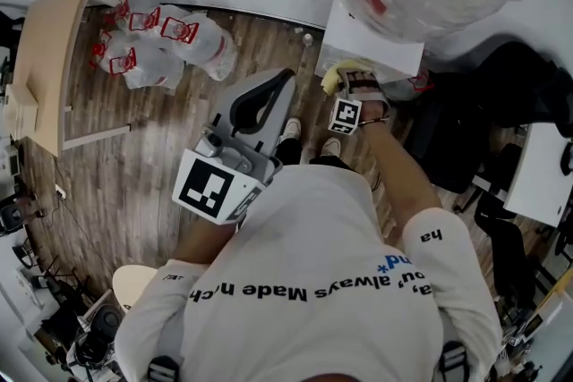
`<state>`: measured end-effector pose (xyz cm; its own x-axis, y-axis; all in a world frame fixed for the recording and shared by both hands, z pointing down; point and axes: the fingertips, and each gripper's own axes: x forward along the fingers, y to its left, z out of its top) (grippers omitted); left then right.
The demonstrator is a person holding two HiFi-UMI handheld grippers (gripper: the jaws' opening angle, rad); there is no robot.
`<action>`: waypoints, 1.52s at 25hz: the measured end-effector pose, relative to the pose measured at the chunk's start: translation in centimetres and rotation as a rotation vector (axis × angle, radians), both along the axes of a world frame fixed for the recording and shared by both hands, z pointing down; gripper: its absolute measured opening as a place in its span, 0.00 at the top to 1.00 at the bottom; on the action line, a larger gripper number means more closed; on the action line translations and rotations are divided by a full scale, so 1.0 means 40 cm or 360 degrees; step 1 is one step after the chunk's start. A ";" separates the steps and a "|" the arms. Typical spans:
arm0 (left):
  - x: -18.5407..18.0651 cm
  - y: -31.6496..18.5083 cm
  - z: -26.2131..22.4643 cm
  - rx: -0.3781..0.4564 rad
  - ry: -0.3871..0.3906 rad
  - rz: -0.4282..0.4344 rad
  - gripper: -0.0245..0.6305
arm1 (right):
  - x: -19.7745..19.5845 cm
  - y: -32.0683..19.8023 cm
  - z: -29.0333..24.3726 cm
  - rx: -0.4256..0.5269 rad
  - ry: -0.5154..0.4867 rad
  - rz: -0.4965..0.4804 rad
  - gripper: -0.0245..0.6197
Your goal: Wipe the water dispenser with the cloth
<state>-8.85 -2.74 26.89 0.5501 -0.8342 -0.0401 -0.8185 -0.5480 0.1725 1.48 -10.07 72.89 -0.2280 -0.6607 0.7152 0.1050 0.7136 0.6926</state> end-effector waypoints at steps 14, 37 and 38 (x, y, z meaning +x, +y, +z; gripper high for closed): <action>-0.139 0.006 0.021 -0.0044 -0.0022 -0.0137 0.93 | -0.190 -0.026 0.036 0.0008 0.0077 -0.0217 0.87; -0.125 -0.022 0.030 -0.0070 -0.0033 -0.0085 0.93 | -0.117 -0.088 0.068 0.0031 0.0201 -0.0160 0.87; -0.119 -0.025 0.031 -0.0069 -0.0033 -0.0077 0.93 | -0.111 -0.090 0.068 0.0036 0.0192 -0.0152 0.87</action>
